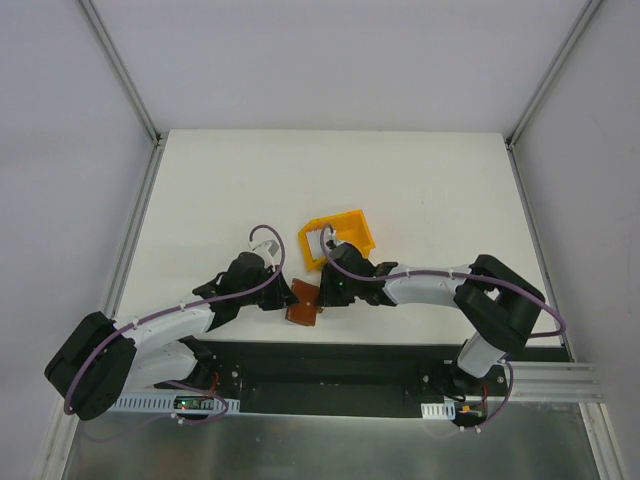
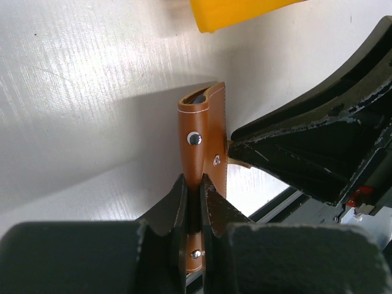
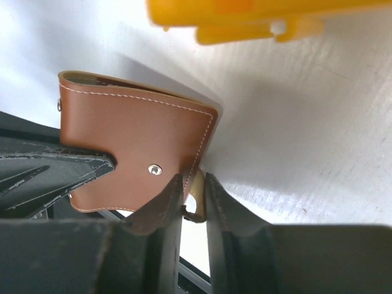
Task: Put the credit cards into the card holder
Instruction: Open the card holder at the center of the board.
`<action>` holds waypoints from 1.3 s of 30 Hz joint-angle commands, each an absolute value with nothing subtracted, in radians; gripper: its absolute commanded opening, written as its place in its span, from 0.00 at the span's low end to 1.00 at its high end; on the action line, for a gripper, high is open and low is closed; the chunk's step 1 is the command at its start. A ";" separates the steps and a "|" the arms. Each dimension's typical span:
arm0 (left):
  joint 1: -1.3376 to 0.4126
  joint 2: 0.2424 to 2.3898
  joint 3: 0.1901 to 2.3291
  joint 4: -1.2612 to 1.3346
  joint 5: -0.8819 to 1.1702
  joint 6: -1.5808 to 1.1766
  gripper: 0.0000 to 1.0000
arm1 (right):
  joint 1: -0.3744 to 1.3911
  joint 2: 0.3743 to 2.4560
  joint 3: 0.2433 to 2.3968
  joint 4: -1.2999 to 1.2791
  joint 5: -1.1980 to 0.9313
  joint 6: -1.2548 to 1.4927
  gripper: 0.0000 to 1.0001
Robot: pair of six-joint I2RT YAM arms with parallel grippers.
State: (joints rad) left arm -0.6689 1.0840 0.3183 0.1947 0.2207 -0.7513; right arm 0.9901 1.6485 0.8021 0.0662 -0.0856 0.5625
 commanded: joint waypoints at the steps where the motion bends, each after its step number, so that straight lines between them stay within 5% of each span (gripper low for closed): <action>1: -0.680 1.066 0.308 0.170 0.176 -0.750 0.00 | 1.000 1.612 0.795 0.025 -0.048 0.571 0.15; 5: -0.680 1.072 0.308 0.163 0.163 -0.746 0.00 | 1.000 1.577 0.761 0.026 -0.040 0.574 0.13; 14: -0.680 1.077 0.311 0.156 0.152 -0.744 0.00 | 1.000 1.546 0.727 0.028 -0.067 0.595 0.29; 28: -0.680 1.063 0.311 0.135 0.141 -0.741 0.00 | 0.999 1.496 0.716 0.008 -0.067 0.615 0.26; 39: -0.680 1.058 0.313 0.133 0.150 -0.739 0.00 | 0.999 1.523 0.716 0.031 -0.094 0.620 0.10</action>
State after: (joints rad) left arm -0.6796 1.0725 0.3172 0.1684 0.1741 -0.7513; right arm 0.9974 1.5242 0.7181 0.0204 -0.0776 0.6067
